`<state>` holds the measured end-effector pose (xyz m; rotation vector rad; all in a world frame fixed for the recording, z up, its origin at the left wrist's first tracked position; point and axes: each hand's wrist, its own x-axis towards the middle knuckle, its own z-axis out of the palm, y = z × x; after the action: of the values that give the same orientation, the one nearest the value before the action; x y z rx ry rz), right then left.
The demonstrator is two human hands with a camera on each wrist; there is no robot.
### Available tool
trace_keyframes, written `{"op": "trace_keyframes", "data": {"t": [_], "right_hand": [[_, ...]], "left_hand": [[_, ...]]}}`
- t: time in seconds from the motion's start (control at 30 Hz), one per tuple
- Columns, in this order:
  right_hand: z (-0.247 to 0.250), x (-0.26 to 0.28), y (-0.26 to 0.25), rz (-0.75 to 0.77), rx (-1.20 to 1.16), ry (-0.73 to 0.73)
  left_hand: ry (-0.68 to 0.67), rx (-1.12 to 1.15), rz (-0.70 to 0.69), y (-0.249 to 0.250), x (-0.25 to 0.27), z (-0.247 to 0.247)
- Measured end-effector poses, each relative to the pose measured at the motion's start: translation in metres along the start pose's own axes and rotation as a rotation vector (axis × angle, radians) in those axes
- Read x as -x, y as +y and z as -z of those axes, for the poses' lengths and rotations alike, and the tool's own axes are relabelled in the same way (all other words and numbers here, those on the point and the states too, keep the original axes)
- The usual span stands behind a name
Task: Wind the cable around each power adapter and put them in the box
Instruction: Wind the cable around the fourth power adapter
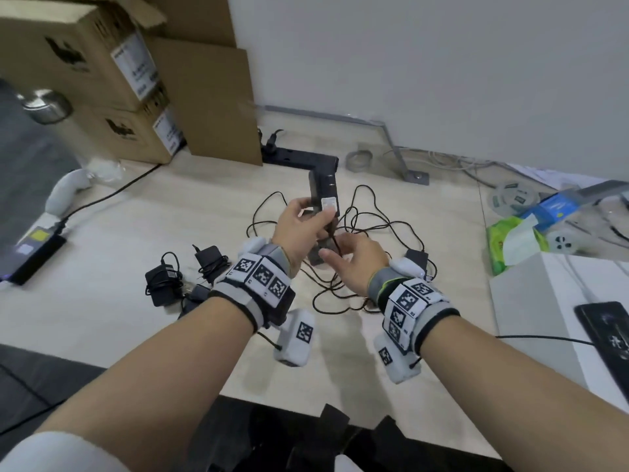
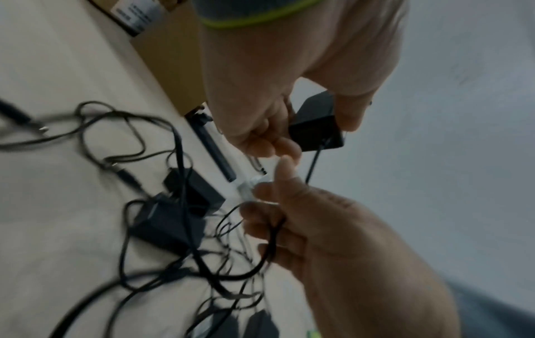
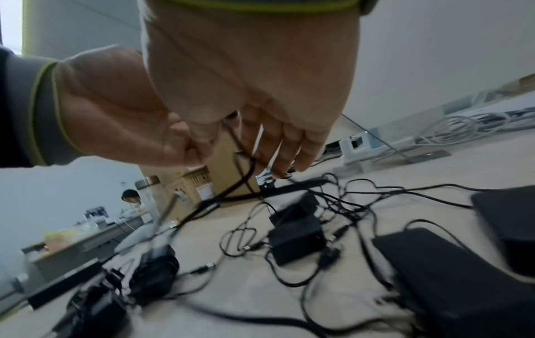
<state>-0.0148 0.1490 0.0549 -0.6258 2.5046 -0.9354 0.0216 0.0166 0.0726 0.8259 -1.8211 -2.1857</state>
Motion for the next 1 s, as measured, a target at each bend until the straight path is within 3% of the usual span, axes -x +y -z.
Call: {"op": "trace_keyframes", "data": {"t": [0.23,0.4,0.53,0.7,1.0], "right_hand": [[0.004,-0.017,-0.027,0.018,0.058,0.070],[0.017,-0.031,-0.031,-0.146,0.190,0.040],[0.035,-0.044,-0.022,-0.310,0.046,0.125],[0.068,-0.053,-0.044,-0.290,-0.016,0.359],[0.129,-0.074,-0.112,0.053,-0.108,0.569]], "left_hand": [[-0.078,0.433,-0.028,0.064,-0.001,0.014],[-0.066,0.629,-0.038,0.114,-0.010,0.036],[-0.073,0.712,-0.078,0.137,-0.022,0.060],[0.013,0.509,-0.148,0.130,-0.029,0.075],[0.162,0.090,-0.190,0.080,-0.033,0.075]]}}
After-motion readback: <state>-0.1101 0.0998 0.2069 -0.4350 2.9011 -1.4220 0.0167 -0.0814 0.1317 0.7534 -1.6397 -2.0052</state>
